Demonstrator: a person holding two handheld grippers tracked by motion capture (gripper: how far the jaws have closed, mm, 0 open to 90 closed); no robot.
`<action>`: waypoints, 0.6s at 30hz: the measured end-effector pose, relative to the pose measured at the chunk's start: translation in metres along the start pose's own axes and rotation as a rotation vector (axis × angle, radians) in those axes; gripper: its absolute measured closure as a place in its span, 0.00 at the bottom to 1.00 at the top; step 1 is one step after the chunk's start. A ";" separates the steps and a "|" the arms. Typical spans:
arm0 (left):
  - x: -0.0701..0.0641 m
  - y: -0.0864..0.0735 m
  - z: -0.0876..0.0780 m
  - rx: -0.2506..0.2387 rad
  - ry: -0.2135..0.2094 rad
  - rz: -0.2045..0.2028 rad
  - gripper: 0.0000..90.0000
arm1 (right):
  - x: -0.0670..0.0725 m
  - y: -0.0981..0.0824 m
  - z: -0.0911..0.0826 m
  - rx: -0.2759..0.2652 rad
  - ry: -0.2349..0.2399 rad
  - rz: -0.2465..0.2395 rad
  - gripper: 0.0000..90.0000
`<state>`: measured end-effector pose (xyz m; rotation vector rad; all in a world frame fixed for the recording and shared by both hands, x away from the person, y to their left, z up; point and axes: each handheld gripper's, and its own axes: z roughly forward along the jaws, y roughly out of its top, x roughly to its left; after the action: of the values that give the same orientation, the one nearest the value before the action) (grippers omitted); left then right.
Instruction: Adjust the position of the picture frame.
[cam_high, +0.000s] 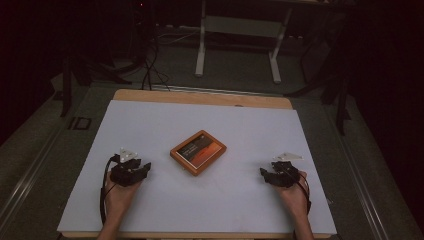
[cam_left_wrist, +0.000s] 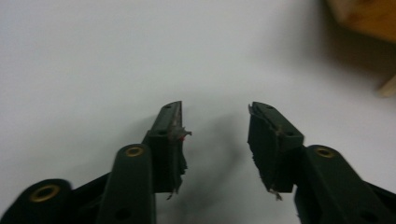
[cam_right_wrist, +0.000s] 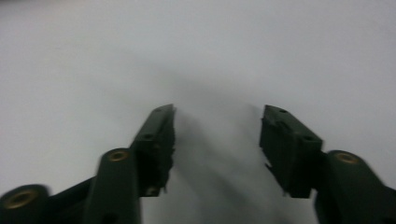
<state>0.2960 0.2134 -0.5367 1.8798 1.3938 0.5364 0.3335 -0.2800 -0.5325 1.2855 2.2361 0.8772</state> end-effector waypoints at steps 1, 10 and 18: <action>0.000 0.000 -0.001 -0.003 -0.011 0.009 0.64 | 0.001 0.000 -0.001 -0.007 0.007 -0.009 0.53; -0.005 0.002 -0.004 -0.010 -0.061 0.060 0.68 | 0.009 0.002 -0.005 -0.038 0.056 -0.044 0.56; -0.013 0.006 -0.009 -0.025 -0.114 0.099 0.88 | 0.015 0.003 -0.003 -0.042 0.087 -0.060 0.57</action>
<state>0.2894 0.2028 -0.5251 1.9361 1.2203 0.4854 0.3258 -0.2671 -0.5289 1.1766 2.2979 0.9696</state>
